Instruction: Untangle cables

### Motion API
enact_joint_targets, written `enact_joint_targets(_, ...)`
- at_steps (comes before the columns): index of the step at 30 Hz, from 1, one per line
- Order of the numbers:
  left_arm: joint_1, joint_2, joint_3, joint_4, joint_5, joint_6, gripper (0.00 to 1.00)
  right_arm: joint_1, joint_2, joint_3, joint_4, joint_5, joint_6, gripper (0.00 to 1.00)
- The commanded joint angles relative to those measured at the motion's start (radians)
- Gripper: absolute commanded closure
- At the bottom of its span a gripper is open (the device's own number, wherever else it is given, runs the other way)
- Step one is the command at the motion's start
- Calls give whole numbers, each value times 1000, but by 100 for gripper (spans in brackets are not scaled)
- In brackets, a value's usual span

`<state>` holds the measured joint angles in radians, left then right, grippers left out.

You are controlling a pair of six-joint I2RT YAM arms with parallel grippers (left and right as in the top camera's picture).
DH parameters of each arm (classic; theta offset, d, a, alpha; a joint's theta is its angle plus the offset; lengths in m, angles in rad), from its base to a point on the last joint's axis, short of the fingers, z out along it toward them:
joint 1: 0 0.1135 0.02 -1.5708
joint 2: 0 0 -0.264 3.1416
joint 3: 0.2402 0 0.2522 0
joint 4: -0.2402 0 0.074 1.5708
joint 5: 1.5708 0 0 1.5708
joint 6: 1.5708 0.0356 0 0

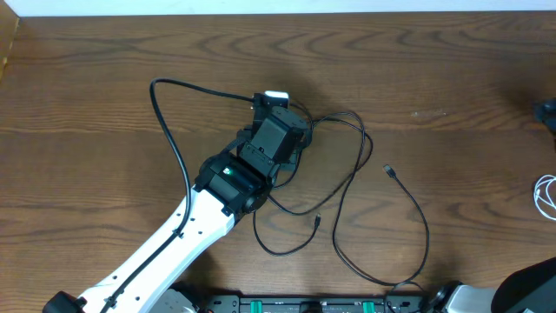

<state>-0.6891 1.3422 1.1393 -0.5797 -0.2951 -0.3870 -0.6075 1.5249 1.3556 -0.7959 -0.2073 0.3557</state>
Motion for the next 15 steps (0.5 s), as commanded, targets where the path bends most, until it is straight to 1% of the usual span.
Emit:
enact_joint_targets(1,3,6,-6,-3,-4,7,41,104,2,16,-9,-31,-39,7)
enact_joint_targets(5,3,6,-6,-3,-5,8,35,231,2,15,-12,-31,-39,6)
enact_joint_targets(6,4,6,-6,-3,-5,8,32,261,2,14,-12,-31,-39,6)
enact_joint_targets(8,4,6,-6,-3,-16,8,30,319,3,13,-12,-31,-39,6)
enact_joint_targets(9,4,6,-6,-6,-49,8,26,374,3,7,-12,-31,-39,5)
enact_joint_targets(12,11,6,-6,-12,-101,8,25,461,9,-3,-11,-31,-34,4)
enact_joint_targets(15,34,6,-6,-22,-110,7,23,534,18,-16,-11,-16,-7,3)
